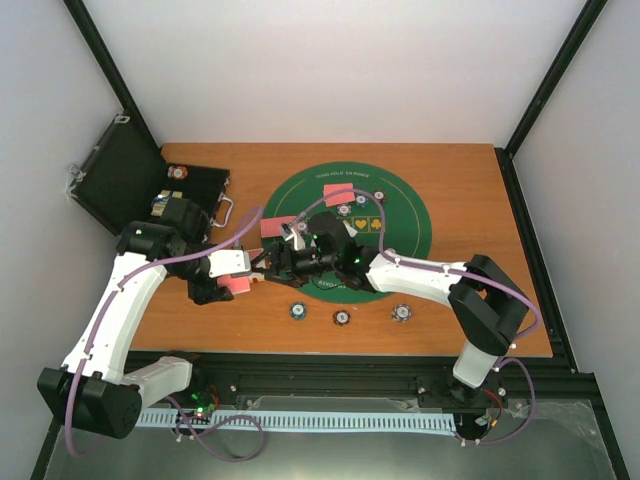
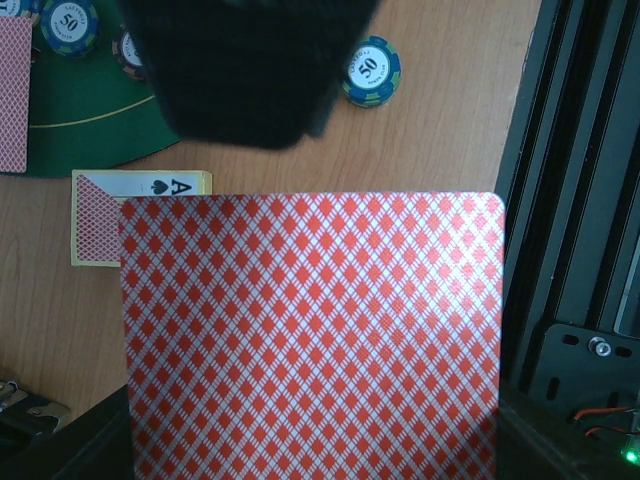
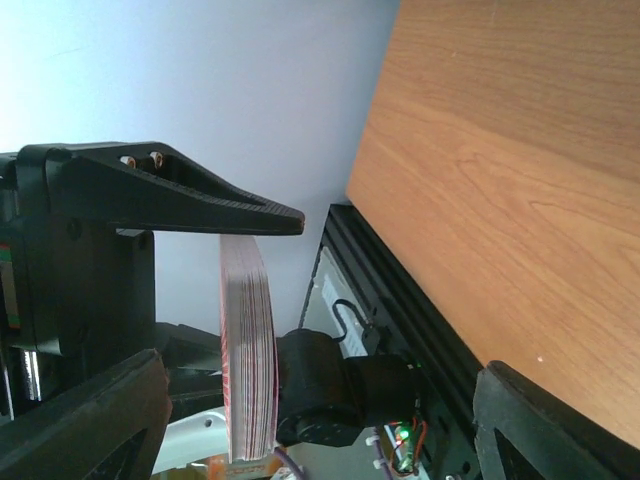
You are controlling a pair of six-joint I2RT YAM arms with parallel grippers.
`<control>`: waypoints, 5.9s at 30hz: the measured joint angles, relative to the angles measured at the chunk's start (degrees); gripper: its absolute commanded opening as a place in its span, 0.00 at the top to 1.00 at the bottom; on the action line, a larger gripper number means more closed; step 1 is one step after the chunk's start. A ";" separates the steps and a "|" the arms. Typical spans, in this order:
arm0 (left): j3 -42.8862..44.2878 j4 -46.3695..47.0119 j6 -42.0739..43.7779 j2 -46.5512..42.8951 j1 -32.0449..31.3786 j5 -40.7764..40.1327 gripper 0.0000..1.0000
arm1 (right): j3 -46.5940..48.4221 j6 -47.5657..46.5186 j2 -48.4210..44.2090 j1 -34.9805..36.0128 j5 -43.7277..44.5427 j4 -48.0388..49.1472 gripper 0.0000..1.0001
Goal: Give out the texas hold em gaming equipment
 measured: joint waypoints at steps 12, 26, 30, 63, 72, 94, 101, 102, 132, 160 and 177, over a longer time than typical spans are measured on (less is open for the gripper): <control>0.07 0.00 0.00 0.48 0.00 0.07 0.97 | -0.37 6.19 3.37 3.23 -1.88 10.49 0.24; 1.01 -0.28 0.00 0.92 0.00 0.09 0.97 | 3.34 10.91 11.58 5.01 -4.61 18.18 0.27; 1.01 -0.31 0.02 0.94 0.00 0.07 0.97 | 3.43 12.35 12.94 5.01 -5.22 20.65 0.27; 0.42 -0.59 0.04 0.96 0.00 -1.40 0.97 | -0.22 6.62 6.56 2.19 -5.99 15.67 0.92; 0.09 0.24 0.04 0.94 -0.31 0.55 0.97 | 0.94 1.84 3.78 1.86 -5.16 7.30 0.93; 0.04 0.42 0.02 0.83 -0.28 -1.25 0.97 | 0.85 -1.36 2.25 -1.01 -4.92 -3.02 0.97; 0.04 0.44 0.02 0.79 -0.28 -1.16 0.97 | 0.87 -5.66 -1.22 -4.26 -4.79 -10.49 0.97; 0.04 0.44 0.02 0.79 -0.28 -1.14 0.97 | 0.98 -7.10 -2.29 -5.44 -4.61 -12.41 0.97; 0.04 0.39 0.02 0.79 -0.28 -1.16 0.97 | 48.24 -53.27 39.43 -7.50 89.94 -76.11 0.93; 0.04 0.33 0.02 0.76 -0.28 -1.20 0.97 | 23.56 -41.07 9.27 -11.26 40.04 -55.47 0.22; 0.04 0.17 0.02 0.70 -0.28 -0.13 0.97 | -2.99 -2.49 -2.75 0.74 0.46 -3.56 0.14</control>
